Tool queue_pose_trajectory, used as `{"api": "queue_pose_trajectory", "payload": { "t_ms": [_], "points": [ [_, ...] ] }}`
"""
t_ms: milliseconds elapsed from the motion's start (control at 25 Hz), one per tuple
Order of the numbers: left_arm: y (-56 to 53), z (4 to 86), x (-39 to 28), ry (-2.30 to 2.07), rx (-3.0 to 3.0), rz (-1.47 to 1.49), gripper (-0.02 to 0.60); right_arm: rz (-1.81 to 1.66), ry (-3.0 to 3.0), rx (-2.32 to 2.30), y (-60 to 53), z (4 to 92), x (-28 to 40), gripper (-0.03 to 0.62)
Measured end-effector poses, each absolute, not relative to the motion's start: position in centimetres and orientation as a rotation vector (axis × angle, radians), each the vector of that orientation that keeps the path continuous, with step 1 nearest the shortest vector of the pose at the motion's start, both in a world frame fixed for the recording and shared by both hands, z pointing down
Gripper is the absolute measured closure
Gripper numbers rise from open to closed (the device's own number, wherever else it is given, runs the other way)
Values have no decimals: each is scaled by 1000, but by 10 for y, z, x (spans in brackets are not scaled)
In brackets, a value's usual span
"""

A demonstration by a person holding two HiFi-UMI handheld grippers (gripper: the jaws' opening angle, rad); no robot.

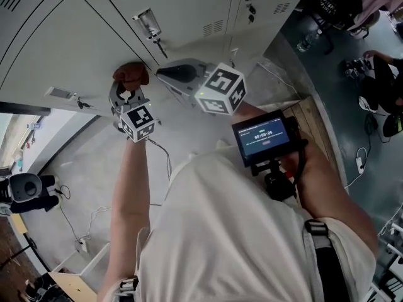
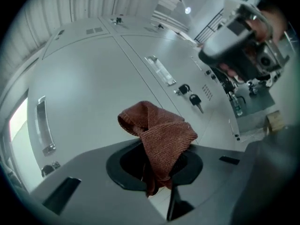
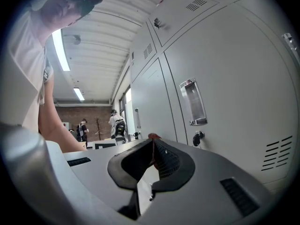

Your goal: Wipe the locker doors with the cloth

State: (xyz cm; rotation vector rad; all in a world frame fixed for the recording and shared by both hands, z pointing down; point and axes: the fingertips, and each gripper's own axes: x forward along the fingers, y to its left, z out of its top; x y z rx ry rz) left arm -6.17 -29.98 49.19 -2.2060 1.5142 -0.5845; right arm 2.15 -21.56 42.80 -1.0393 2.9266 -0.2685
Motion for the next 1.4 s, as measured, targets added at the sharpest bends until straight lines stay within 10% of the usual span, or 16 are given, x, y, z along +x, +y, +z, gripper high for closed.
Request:
{"api": "queue_pose_trajectory", "payload": {
  "t_ms": [360,1080,1400],
  "points": [
    [-294,521,-87,1487,-2097,-783,506,-266,2931,-1007,-212,430,22,574],
    [-294,166,-120,1651,-2040,-52,505,-296,2938,-927,-218,436,-8,574],
    [-296,262,-145,1826,-2141,-88,506,-370,2954,-955,-212,461,-5,574]
  ]
}}
